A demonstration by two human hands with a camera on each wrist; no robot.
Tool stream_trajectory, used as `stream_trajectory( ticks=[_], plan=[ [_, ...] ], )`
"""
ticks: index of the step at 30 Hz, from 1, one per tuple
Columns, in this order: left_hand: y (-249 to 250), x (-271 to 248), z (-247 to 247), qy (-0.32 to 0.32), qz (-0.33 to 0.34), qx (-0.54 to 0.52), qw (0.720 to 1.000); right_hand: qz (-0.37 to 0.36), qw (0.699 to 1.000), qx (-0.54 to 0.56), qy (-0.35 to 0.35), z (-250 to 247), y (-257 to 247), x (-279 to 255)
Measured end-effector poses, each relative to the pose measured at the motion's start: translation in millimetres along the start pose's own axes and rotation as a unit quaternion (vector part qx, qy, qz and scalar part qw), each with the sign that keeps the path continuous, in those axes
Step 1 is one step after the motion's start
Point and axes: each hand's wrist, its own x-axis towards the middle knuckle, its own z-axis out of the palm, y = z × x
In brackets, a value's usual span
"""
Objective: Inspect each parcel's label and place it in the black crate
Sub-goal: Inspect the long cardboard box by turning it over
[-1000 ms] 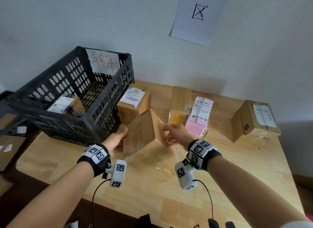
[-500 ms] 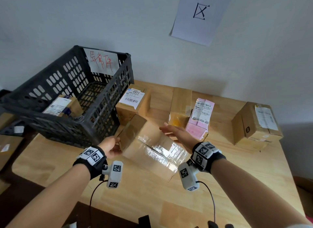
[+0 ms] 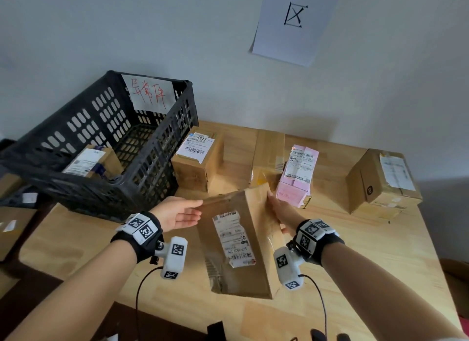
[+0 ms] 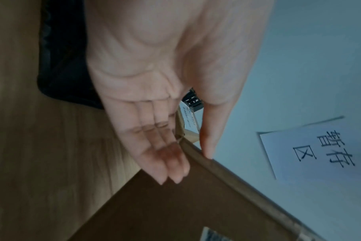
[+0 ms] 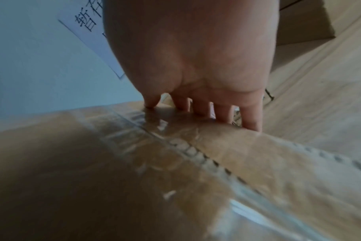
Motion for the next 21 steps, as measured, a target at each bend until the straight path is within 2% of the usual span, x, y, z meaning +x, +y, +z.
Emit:
stream_trajectory(
  ticks=[5, 8, 12, 15, 17, 21],
  plan=[
    [-9, -1, 12, 0.029, 0.005, 0.064, 0.997, 0.093, 0.994, 0.054, -0.026, 0, 22, 9],
    [-4, -9, 20, -0.009, -0.014, 0.022, 1.0, 0.108, 0.987, 0.109, -0.048, -1, 26, 9],
    [2, -23, 31, -0.031, 0.003, 0.042, 0.999, 0.064, 0.981, 0.176, -0.047, -3, 20, -3],
    [7, -29, 40, 0.025, 0.03, 0.047, 0.998, 0.003, 0.969, 0.21, -0.133, -5, 17, -19],
    [11, -35, 45, 0.061, 0.024, 0.064, 0.996, -0.038, 0.96, 0.215, -0.175, -4, 17, -28],
    [13, -47, 44, 0.071, 0.023, 0.107, 0.991, -0.05, 0.952, 0.225, -0.2, -1, 24, -31]
  ],
)
